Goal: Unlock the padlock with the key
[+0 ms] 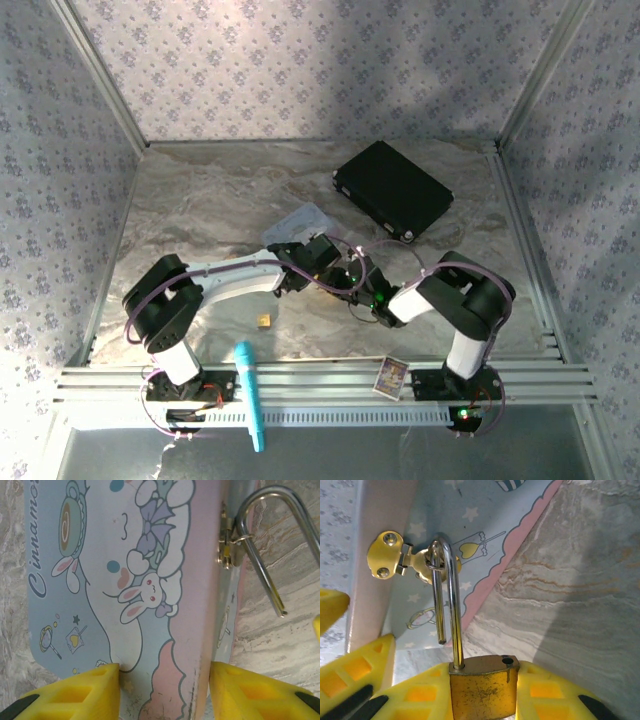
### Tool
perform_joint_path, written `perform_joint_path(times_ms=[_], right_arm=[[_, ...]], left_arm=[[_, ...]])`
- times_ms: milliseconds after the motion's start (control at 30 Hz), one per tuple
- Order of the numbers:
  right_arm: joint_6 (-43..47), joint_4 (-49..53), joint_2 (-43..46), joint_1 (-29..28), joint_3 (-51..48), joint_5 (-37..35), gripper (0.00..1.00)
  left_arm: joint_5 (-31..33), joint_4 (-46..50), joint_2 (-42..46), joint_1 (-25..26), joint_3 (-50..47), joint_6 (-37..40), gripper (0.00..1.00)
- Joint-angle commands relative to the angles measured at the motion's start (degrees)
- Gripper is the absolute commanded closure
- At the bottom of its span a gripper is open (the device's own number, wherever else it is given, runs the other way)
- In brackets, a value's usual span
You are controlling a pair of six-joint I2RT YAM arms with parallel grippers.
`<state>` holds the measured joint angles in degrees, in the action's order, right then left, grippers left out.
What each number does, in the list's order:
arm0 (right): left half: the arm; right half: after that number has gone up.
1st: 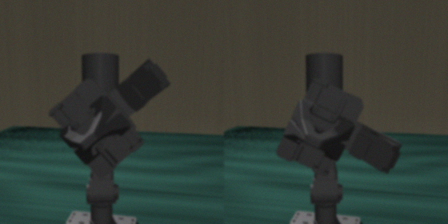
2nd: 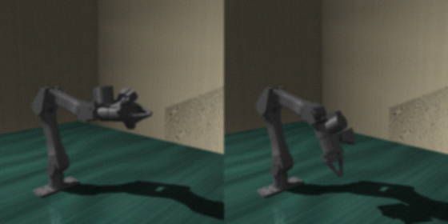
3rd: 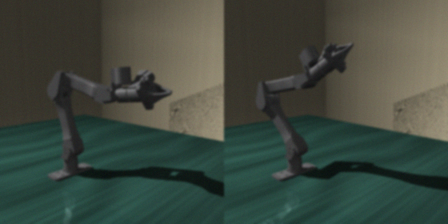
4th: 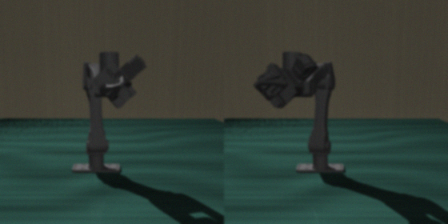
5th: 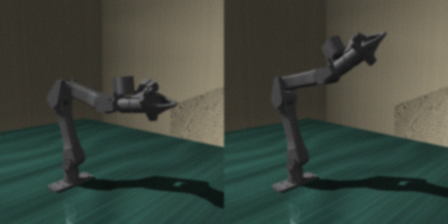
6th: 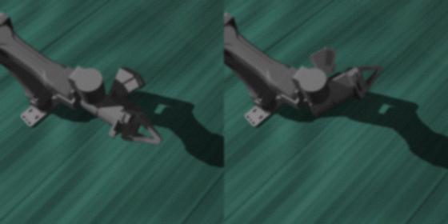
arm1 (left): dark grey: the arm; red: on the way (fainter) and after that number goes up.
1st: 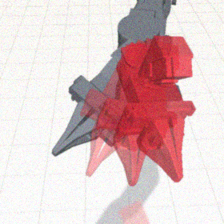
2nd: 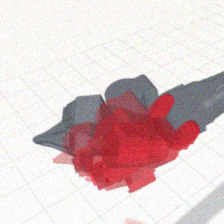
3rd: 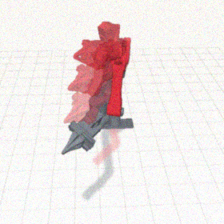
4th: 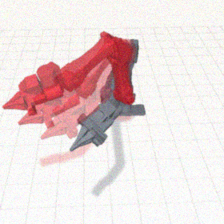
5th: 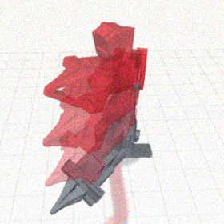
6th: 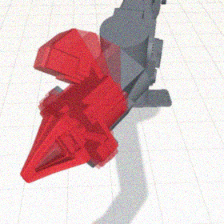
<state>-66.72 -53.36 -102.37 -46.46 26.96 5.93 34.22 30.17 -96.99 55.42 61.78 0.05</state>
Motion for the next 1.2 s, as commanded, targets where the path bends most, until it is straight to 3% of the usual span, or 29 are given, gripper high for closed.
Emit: perform_joint_path(times_ms=[0,467,900,1167], right_arm=[[-4.8,-1.5,-6.5,1.2,-0.2,0.1,0.96],[-6.2,0.2,-6.4,3.8,0.3,-2.8,0.97],[-17.7,-11.0,-13.2,4.9,2.9,-2.6,0.98],[-16.3,-6.2,-11.3,5.4,2.8,-5.6,0.98]], left_arm=[[-6.7,4.5,-1.7,0.4,-2.4,0.9,0.53],[-5.8,5.6,-3.6,0.4,-1.8,1.7,0.54],[-5.7,5.5,-5.0,0.5,-1.2,1.9,0.54],[-5.7,5.2,-5.0,0.5,-1.6,1.8,0.54]])
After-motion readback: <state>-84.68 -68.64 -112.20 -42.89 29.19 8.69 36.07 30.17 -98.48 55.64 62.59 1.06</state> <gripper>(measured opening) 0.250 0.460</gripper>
